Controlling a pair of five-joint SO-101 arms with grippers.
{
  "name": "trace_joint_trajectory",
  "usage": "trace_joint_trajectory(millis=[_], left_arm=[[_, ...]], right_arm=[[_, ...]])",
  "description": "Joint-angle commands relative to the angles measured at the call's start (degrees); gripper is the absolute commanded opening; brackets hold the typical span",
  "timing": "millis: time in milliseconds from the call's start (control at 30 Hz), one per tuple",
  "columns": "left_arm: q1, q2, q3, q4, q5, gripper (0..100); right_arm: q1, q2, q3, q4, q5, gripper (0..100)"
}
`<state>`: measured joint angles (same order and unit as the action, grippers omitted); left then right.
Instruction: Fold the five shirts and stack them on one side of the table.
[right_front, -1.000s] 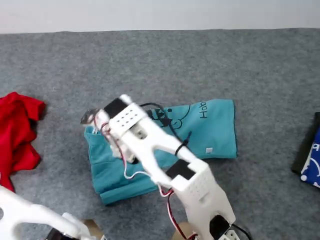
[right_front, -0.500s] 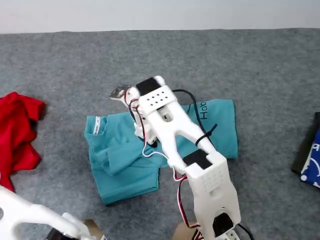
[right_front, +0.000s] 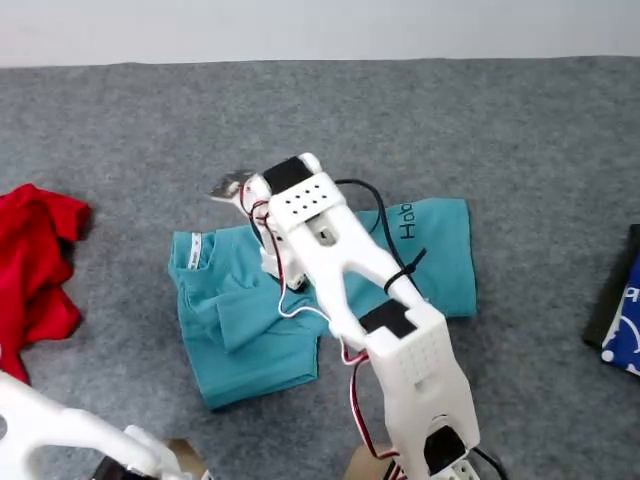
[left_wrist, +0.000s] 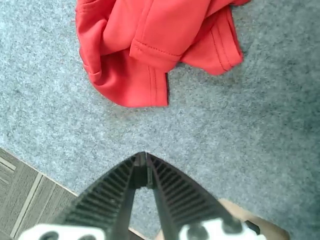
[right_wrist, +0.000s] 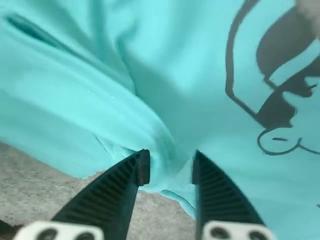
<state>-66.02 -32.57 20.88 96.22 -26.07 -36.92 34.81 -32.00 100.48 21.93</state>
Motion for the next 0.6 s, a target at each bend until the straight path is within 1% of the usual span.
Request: trace_joint_trajectory(millis=[0, 200, 400, 567], left_arm=[[-0.4, -1.5, -1.7, 0.4, -0.3, 0], [-0.4, -1.5, -1.7, 0.4, -0.3, 0], [-0.4, -1.5, -1.7, 0.2, -0.3, 0], [-0.2, -1.5, -1.6, 0.2, -0.3, 0]], right_arm=[[-3.5, -7.4, -2.9, 2.1, 0.6, 17.4], [-8.6, -9.0, -2.7, 1.3, 6.2, 17.3], [-9.0, -5.5, -2.8, -2.3, 9.1, 17.3], [-9.9, -2.6, -2.8, -3.0, 9.3, 17.3]])
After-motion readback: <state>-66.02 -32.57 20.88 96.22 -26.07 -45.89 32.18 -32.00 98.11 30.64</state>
